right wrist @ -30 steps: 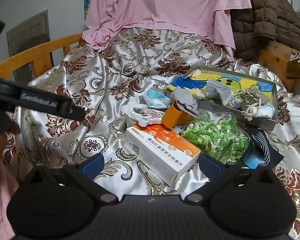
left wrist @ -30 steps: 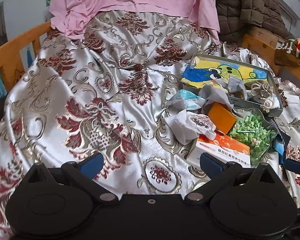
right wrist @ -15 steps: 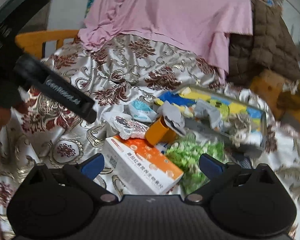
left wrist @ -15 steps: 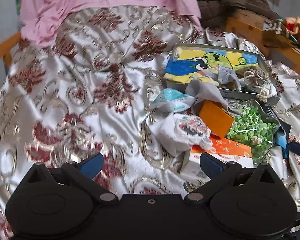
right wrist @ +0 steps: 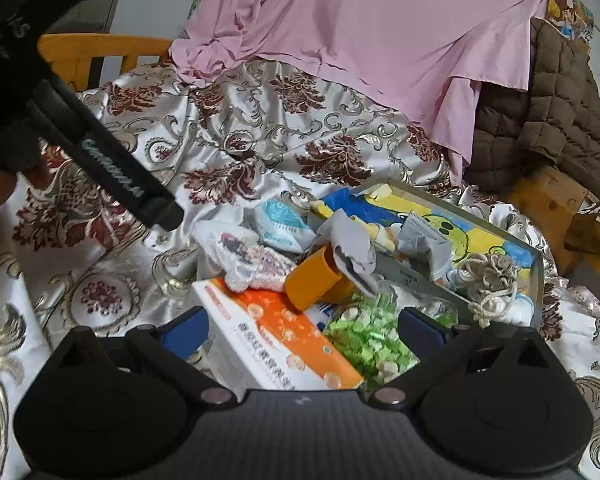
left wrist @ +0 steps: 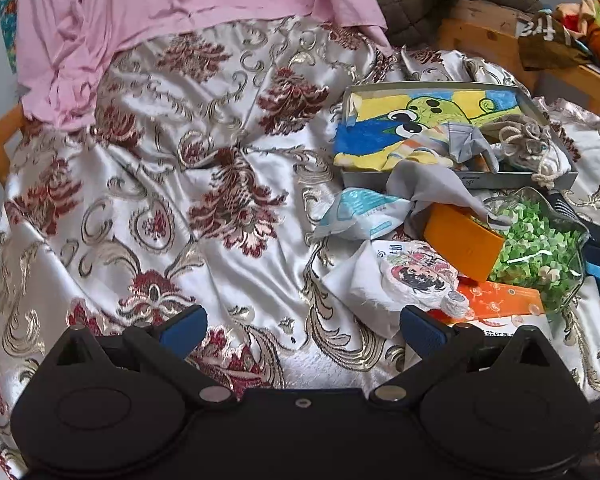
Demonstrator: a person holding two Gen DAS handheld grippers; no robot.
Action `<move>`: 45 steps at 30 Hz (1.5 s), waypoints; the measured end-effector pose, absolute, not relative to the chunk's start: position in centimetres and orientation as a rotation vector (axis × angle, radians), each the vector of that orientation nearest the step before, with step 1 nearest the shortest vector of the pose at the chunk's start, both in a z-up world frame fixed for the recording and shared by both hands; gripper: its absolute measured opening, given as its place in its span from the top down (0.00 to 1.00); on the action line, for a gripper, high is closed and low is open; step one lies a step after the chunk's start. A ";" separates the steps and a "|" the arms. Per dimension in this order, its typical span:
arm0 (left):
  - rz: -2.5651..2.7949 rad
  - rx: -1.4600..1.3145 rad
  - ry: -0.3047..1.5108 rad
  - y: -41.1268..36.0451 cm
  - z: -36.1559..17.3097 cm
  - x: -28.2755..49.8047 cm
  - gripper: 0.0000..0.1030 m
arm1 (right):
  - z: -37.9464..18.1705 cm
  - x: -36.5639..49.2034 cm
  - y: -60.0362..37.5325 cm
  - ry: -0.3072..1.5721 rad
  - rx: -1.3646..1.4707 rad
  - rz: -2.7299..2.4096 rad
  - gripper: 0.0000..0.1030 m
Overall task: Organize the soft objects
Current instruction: 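Lower the left tool to the white cloth while the right tool approaches the silver-white packet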
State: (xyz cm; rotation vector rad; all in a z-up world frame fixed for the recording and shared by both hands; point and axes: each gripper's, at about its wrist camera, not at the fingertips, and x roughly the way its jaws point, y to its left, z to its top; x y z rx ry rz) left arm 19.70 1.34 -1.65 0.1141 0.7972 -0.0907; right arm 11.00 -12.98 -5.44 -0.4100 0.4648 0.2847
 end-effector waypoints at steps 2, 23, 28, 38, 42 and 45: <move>-0.082 0.088 0.794 1.8 -1.5 19.8 0.01 | -5.2 11.2 -12.7 0.454 -0.415 0.289 0.00; -0.222 -0.348 0.902 4.7 -5.5 23.5 0.07 | -7.1 14.4 -7.9 0.432 -0.701 0.253 0.01; -0.246 -0.462 0.916 5.2 -6.5 24.9 0.19 | -7.5 14.8 -7.5 0.424 -0.726 0.247 0.01; -0.305 -0.637 0.963 6.7 -8.3 26.7 0.23 | -7.4 15.1 -7.2 0.385 -0.770 0.209 0.01; -0.332 -0.733 1.026 7.3 -9.2 27.2 0.26 | -7.4 15.6 -7.4 0.397 -0.763 0.203 0.01; -0.339 -0.760 1.048 7.5 -9.8 27.3 0.26 | -7.6 15.7 -7.4 0.403 -0.776 0.194 0.01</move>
